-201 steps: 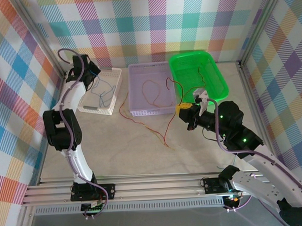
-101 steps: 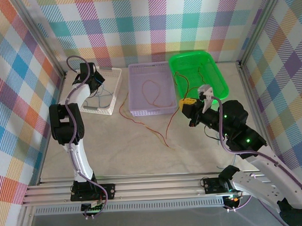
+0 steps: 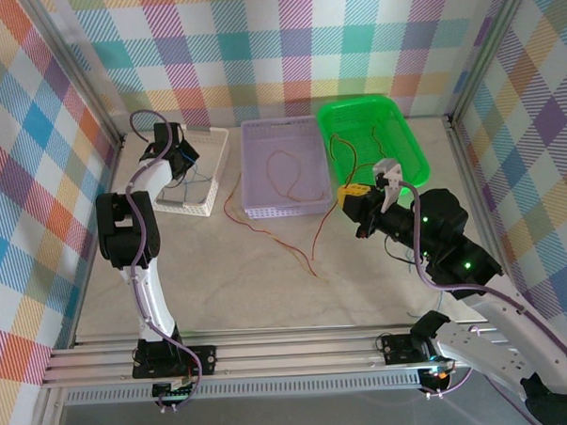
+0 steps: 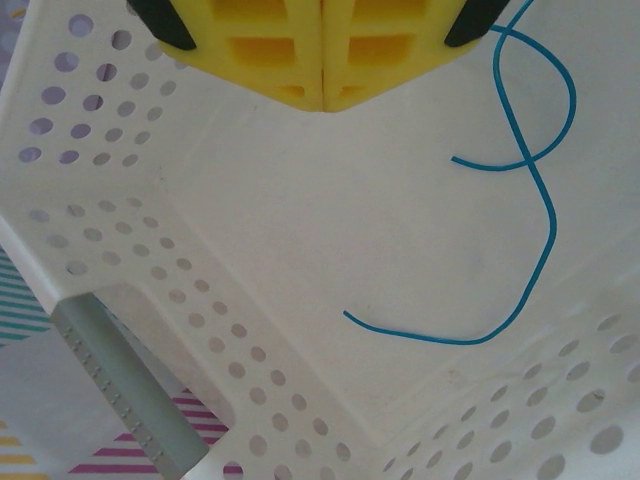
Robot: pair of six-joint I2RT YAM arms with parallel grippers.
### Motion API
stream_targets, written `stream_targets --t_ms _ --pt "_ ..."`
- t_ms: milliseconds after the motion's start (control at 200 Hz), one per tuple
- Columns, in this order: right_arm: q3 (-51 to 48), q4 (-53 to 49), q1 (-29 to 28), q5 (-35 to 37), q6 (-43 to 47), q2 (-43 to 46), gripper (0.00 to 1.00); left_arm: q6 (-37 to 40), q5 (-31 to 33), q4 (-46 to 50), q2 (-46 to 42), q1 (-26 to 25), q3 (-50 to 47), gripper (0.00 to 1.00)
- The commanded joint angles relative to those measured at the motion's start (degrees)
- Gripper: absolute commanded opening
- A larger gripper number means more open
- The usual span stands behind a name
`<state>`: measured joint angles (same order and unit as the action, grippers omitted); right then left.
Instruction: Untangle the cables
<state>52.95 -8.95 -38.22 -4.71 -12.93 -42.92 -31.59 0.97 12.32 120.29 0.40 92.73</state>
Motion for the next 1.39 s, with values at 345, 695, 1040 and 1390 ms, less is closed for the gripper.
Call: stream_targets --t_ms 345,695,1040,1390 --pt "1.41 0.10 -0.22 -0.63 -0.36 0.31 0.00 7.94 4.93 22.07 5.09 -0.92 15.56 0.43" --pt "2.90 0.48 -0.25 -2.95 -0.94 -1.48 0.00 14.84 4.60 47.15 12.77 -1.59 33.90 0.75" --pt "10.15 -5.88 -0.28 -2.53 -1.19 -9.34 0.00 18.63 12.13 56.24 10.37 -2.16 34.75 0.66" --pt "18.48 -14.67 -0.04 3.03 1.03 -15.94 0.00 17.41 17.20 56.72 3.74 -2.63 31.17 0.68"
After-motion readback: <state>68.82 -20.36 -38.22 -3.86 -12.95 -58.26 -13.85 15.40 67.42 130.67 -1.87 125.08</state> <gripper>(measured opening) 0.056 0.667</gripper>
